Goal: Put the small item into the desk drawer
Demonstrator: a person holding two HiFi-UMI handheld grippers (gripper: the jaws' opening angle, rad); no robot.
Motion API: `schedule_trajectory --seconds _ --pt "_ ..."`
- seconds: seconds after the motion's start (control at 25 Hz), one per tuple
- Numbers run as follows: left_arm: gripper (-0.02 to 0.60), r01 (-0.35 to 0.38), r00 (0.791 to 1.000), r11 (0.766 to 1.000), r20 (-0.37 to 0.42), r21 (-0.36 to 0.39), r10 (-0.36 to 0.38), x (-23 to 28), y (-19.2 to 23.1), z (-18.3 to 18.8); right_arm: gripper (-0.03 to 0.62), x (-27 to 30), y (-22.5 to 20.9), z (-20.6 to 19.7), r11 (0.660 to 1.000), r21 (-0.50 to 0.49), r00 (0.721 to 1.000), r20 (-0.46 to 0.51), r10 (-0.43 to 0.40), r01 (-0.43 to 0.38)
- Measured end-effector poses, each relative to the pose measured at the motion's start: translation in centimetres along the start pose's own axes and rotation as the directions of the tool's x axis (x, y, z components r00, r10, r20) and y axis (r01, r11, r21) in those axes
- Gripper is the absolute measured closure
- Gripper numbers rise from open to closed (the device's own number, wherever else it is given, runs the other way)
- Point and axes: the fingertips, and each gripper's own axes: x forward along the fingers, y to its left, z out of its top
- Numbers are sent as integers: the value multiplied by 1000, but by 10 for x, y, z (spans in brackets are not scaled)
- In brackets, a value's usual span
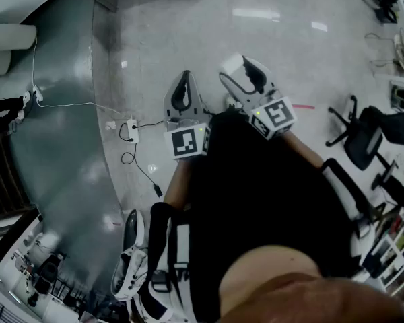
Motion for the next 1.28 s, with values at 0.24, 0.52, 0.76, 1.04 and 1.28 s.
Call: schedule_trajectory --seconds 0.24,0.52,0.76,1.04,1.28 --pt "595 0 1000 1000 -5 -3 0 -4 -3 -1 321 -5 2 -1 1000 0 1000 -1 2 -2" --pt "595 6 1000 1000 -9 -7 -6 -7 1 -3 321 -3 10 -1 1000 -2 1000 1 1 -1" --pt "595 16 1000 1000 -12 -13 -16 -11 10 -5 321 2 19 -1 1000 3 1000 2 1 -1" --pt "595 30 999 999 -12 -21 -30 -18 31 -6 321 16 30 -2 1000 6 1000 11 -22 22" --pt "595 55 998 998 -13 -32 -56 -22 57 -3 321 33 45 -1 998 23 998 15 -59 58"
